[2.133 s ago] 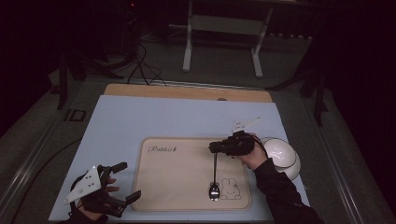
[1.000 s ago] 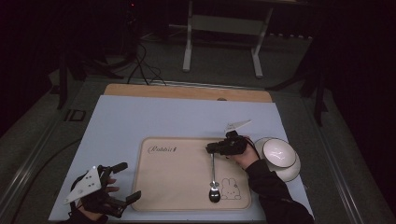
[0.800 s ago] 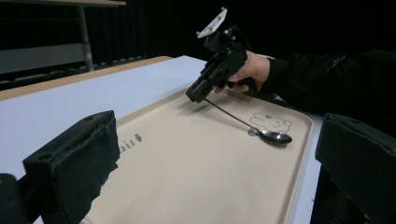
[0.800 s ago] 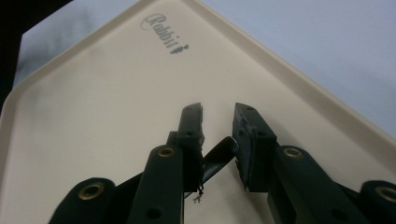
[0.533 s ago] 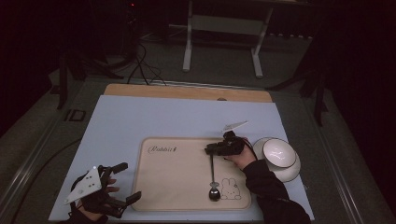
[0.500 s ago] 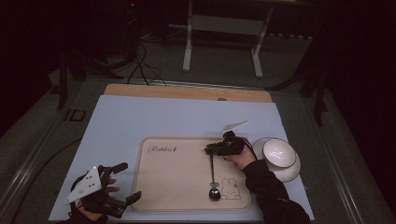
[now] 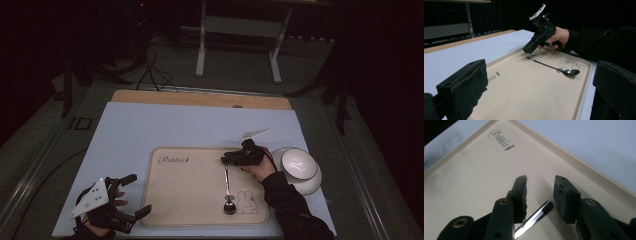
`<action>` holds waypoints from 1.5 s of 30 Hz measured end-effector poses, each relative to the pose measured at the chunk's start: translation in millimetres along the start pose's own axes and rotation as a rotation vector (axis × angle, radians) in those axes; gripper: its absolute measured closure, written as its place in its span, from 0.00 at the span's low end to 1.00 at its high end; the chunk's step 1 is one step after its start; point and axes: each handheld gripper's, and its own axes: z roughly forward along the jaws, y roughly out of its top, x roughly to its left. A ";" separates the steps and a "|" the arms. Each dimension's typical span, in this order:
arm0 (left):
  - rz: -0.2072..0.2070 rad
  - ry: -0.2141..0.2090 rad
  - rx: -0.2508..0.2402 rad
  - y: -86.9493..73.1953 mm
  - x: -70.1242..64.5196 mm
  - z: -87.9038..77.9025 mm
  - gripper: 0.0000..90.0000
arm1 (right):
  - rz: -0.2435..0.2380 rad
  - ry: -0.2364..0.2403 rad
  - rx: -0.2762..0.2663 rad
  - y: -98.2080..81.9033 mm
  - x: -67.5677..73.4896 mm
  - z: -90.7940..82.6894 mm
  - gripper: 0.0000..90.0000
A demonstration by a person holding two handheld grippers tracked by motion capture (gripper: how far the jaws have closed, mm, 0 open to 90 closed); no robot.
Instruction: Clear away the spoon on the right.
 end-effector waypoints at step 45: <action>-0.003 -0.004 0.000 0.1 0.1 1.2 0.00 | 0.008 -0.206 -0.154 -19.8 52.1 -77.9 0.18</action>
